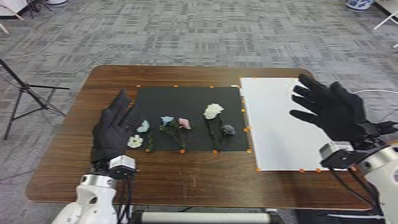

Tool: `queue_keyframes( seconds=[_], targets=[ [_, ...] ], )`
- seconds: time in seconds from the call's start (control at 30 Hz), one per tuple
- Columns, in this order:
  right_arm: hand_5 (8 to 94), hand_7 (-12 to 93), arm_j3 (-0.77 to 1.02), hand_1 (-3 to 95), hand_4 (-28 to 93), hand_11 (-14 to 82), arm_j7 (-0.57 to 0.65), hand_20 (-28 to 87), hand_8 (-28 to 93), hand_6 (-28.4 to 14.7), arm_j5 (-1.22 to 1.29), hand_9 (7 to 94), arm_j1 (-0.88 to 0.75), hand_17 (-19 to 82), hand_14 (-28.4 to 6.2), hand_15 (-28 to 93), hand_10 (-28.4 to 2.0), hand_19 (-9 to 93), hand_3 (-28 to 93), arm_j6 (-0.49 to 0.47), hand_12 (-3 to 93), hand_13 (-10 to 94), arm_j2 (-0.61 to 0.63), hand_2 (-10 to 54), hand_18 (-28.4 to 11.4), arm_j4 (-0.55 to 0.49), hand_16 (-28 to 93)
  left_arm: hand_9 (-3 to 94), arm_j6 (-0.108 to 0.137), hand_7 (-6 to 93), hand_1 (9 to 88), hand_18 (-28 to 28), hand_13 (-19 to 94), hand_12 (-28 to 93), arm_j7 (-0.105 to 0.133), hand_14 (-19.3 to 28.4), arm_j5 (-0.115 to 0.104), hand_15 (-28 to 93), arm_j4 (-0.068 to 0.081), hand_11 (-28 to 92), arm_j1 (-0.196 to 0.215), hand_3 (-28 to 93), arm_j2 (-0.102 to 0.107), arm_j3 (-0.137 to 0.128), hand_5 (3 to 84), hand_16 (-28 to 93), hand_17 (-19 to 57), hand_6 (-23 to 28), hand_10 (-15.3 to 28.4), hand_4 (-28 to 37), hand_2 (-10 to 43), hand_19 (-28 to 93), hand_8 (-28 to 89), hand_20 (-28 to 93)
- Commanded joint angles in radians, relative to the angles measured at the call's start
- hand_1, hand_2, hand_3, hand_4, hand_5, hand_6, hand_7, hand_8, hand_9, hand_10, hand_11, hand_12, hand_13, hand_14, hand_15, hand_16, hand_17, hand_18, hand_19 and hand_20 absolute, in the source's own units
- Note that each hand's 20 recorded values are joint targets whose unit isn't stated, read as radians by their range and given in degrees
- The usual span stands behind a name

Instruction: Arrange flowers

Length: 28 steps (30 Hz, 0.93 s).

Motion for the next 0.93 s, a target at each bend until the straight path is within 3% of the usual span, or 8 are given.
queue_keyframes(
  seconds=[0.03,0.17,0.4,0.47,0.53,0.67,0.8,0.93],
  targets=[
    [22.3,4,-0.006,8.6,-25,-3.5,-0.011,7,-6,-4.1,0.018,20.2,-0.005,-17,-10.3,-16,-11.5,34,72,0.026,18.9,12,-0.009,4.7,-18.7,-0.012,44,16.3,0.000,14.9,22.0,19.1,12,24,0.001,10.2,-0.005,-2,0.008,0,0.012,63,-0.010,0.017,20.3,13,-17.2,0.6,7.7,-28.3,-4.6,35,-9,7],
    [22.7,4,-0.010,9.0,-25,-3.3,-0.007,7,-6,-4.1,0.017,20.6,-0.012,-17,-10.3,-15,-11.5,34,73,0.023,19.0,13,-0.009,4.7,-18.6,-0.011,43,16.3,0.006,14.9,21.9,19.3,12,24,-0.010,10.1,-0.019,-2,0.002,0,0.039,63,-0.019,0.015,20.2,14,-17.2,0.6,7.7,-28.3,-4.5,36,-8,7],
    [23.3,5,0.008,9.3,-25,-3.1,-0.018,7,-6,-4.0,0.046,21.0,-0.007,-17,-10.4,-14,-11.5,35,73,0.026,19.1,13,0.002,4.8,-18.6,-0.018,43,16.2,0.008,14.8,21.9,19.1,12,24,0.001,10.1,-0.010,-2,-0.003,0,0.015,63,0.023,-0.002,20.2,14,-17.3,0.7,7.7,-28.3,-4.5,35,-8,7],
    [23.4,5,-0.001,9.3,-25,-3.0,-0.015,7,-6,-4.0,0.078,21.2,-0.009,-17,-10.5,-14,-11.5,35,73,0.039,19.1,13,-0.003,4.8,-18.6,-0.021,43,16.2,-0.001,14.9,21.9,19.3,12,24,-0.014,10.1,-0.020,-2,-0.002,0,0.019,63,0.016,-0.006,20.2,14,-17.2,0.7,7.7,-28.3,-4.4,36,-8,7],
    [23.5,5,-0.016,9.4,-25,-3.0,-0.010,7,-6,-4.0,0.114,21.3,0.000,-17,-10.5,-14,-11.6,35,73,0.033,19.0,13,-0.003,4.8,-18.7,-0.017,43,16.2,-0.001,14.8,22.0,19.7,12,24,-0.005,10.1,-0.033,-2,-0.006,0,0.033,63,0.012,-0.009,20.1,14,-17.2,0.7,7.7,-28.3,-4.4,36,-8,7],
    [23.5,5,-0.019,9.6,-25,-3.0,-0.023,7,-6,-4.0,0.061,20.8,0.009,-17,-10.3,-14,-11.6,35,73,0.030,19.2,13,0.011,5.0,-18.6,-0.021,43,16.0,-0.002,14.8,22.0,20.5,12,24,0.006,10.2,-0.031,-2,0.002,0,0.013,64,0.016,0.000,19.8,14,-17.3,0.7,7.7,-28.3,-4.5,37,-8,7],
    [24.0,5,-0.026,9.8,-25,-3.1,-0.018,7,-7,-3.6,0.093,21.0,0.009,-17,-10.3,-14,-11.5,35,73,0.049,19.2,13,0.010,5.1,-18.1,-0.012,43,16.0,-0.011,14.8,21.9,20.5,12,24,-0.002,10.3,-0.033,-2,0.002,0,0.009,64,0.019,-0.001,19.8,14,-17.1,0.7,7.7,-28.3,-4.4,37,-8,7],
    [24.4,6,-0.025,10.7,-24,-3.0,-0.022,7,-7,-2.9,0.074,21.1,-0.002,-17,-9.9,-14,-11.1,35,73,0.036,19.2,13,0.015,5.3,-17.4,-0.019,43,15.9,0.002,14.9,21.8,20.4,12,24,-0.002,10.5,-0.027,-2,-0.010,0,0.033,64,0.024,-0.014,19.8,13,-17.0,0.7,7.7,-28.3,-4.4,37,-8,7]
  ],
)
